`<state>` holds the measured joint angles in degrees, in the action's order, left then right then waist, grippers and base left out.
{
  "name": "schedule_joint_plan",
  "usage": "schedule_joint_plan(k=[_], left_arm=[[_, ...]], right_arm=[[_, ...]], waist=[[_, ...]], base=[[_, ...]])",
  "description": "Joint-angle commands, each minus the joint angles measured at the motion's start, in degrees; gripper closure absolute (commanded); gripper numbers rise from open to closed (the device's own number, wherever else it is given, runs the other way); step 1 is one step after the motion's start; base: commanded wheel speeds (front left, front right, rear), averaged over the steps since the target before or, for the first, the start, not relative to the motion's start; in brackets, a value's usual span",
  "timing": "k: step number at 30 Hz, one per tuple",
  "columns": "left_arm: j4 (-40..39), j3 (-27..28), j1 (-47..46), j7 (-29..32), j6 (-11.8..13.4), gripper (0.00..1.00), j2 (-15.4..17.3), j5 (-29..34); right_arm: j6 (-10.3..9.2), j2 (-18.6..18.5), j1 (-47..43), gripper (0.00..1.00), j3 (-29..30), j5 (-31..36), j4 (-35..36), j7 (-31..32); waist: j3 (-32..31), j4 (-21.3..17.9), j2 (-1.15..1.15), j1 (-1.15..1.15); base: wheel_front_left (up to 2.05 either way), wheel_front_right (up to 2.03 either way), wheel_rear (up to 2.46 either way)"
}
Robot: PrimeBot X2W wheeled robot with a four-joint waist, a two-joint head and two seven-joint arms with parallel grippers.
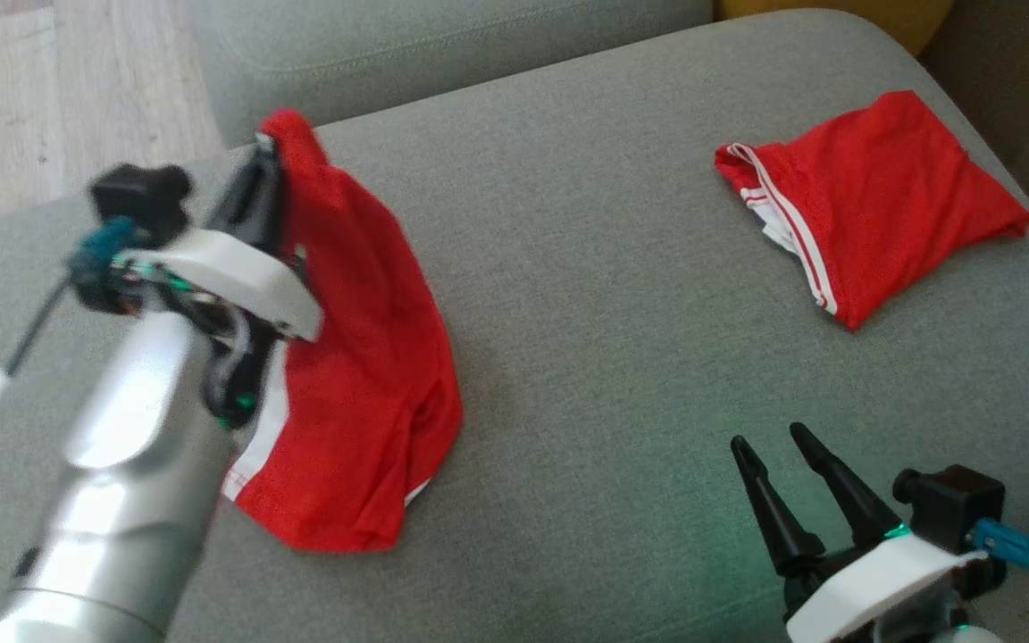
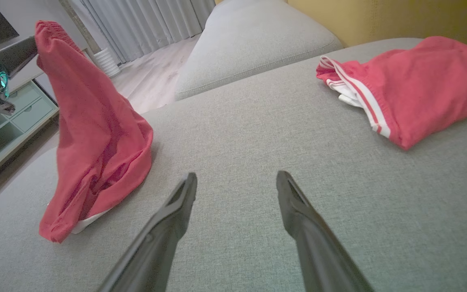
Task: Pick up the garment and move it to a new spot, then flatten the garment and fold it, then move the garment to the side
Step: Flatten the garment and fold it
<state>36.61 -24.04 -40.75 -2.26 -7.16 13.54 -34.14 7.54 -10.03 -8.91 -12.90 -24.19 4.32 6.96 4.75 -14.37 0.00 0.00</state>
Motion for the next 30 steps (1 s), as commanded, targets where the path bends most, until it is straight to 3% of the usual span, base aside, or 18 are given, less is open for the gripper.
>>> schedule_joint_plan(k=[1, 6, 8, 10, 11, 19, 27, 28, 29, 30], left_arm=[[-1.41, 0.00, -2.42, -0.52, -0.29, 1.00, 0.70, -0.06], [0.52, -8.70, -1.77, -2.24, -0.31, 1.00, -3.05, 1.24], [1.43, -11.95, -1.61, -3.32, -0.32, 0.89, -4.78, 1.24], [1.90, -15.61, -1.55, -4.40, -0.32, 0.92, -6.40, 1.03], [2.01, -17.55, -1.48, -4.76, -0.32, 1.00, -7.08, 0.53], [0.08, -33.00, -2.34, -7.46, -0.32, 1.00, -9.83, -4.53], [1.48, -42.51, -3.41, -8.39, -0.33, 1.00, -10.55, -8.41], [1.94, -43.28, -3.64, -8.59, -0.33, 0.69, -10.58, -8.40], [2.62, -43.97, -3.93, -8.76, -0.33, 0.04, -10.60, -7.95], [3.08, -44.73, -3.91, -8.44, -0.33, 0.00, -10.62, -7.71]], right_arm=[[-0.05, -0.53, 2.83, 0.00, -1.50, 0.30, 1.62, -0.81], [-0.05, -0.58, 4.21, 0.00, -2.55, 0.33, 1.14, -0.90], [-0.05, -0.59, 4.69, 0.00, -2.86, 0.32, 0.83, -1.07], [-0.05, -0.69, 5.06, 0.00, -3.13, 0.23, 0.46, -1.22], [-0.05, -0.75, 5.25, 0.00, -3.25, 0.21, 0.24, -1.29], [-0.05, -1.28, 6.18, 0.00, -3.92, 0.21, -0.43, -1.17], [-0.05, -1.09, 6.18, 0.00, -4.48, 0.53, -0.56, -1.08], [-0.05, -1.05, 6.16, 0.00, -4.51, 0.54, -0.60, -1.10], [-0.05, -1.03, 6.11, 0.00, -4.51, 0.56, -0.66, -1.14], [-0.05, -1.03, 5.98, 0.00, -4.45, 0.57, -0.74, -1.16]], waist=[[0.57, 0.12, 0.00, 0.00], [2.13, 0.44, 0.00, 0.00], [2.64, 0.50, 0.00, 0.00], [3.02, 0.59, 0.00, 0.00], [3.11, 0.61, 0.00, 0.00], [2.99, 0.42, 0.00, 0.00], [3.09, -0.44, 0.00, 0.00], [3.12, -0.51, 0.00, 0.00], [3.05, -0.54, 0.00, 0.00], [2.89, -0.52, 0.00, 0.00]], base=[[0.00, 0.00, 0.00], [0.00, 0.00, 0.00], [0.00, 0.00, 0.00], [0.00, 0.00, 0.00], [0.00, 0.00, 0.00], [0.00, 0.00, 0.00], [0.00, 0.00, 0.00], [0.00, 0.00, 0.00], [0.00, 0.00, 0.00], [0.00, 0.00, 0.00]])
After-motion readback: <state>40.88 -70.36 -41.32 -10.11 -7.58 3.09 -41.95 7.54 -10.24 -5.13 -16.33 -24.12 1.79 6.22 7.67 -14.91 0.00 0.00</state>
